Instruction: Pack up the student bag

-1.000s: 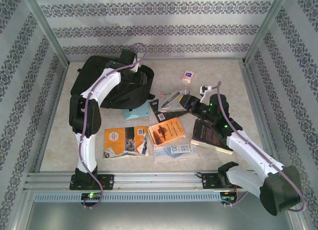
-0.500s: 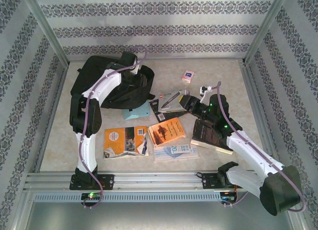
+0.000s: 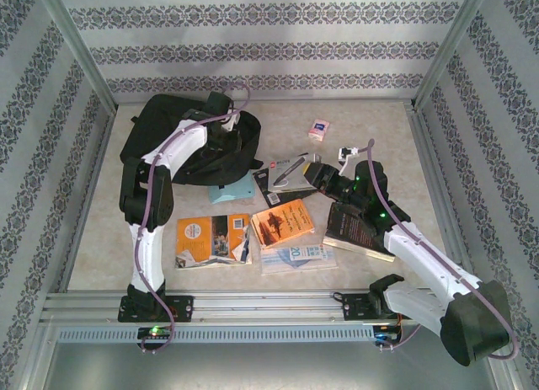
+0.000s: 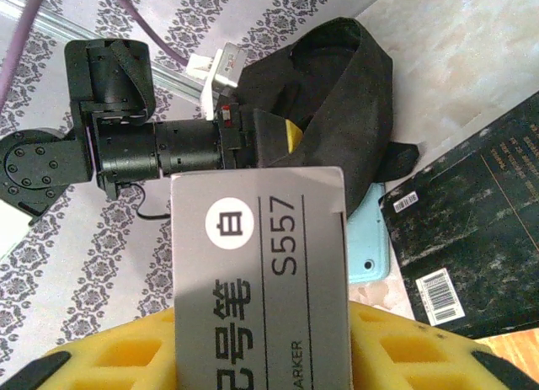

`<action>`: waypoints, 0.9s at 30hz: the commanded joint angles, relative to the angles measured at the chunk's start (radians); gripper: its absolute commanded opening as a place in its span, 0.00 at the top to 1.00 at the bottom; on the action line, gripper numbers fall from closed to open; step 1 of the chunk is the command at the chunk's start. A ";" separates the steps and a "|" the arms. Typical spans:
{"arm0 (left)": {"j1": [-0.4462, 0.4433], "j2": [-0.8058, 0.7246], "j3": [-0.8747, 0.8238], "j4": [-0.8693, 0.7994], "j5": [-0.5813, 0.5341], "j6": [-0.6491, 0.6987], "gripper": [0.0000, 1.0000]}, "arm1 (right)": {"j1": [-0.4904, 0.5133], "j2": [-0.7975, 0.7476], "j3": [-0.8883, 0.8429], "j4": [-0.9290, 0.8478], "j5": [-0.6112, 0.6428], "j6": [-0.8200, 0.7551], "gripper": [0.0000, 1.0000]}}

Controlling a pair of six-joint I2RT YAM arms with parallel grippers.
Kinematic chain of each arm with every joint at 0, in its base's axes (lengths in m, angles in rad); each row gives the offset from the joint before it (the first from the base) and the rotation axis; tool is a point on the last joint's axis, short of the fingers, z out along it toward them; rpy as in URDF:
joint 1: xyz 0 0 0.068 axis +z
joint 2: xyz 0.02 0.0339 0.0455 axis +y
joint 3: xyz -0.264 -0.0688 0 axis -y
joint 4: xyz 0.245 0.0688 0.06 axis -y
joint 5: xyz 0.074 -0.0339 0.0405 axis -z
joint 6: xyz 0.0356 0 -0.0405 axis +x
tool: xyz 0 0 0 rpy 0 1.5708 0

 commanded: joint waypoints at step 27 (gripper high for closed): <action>-0.004 -0.680 -0.357 0.256 0.084 -0.086 1.00 | 0.057 0.239 0.311 0.087 0.025 0.096 0.58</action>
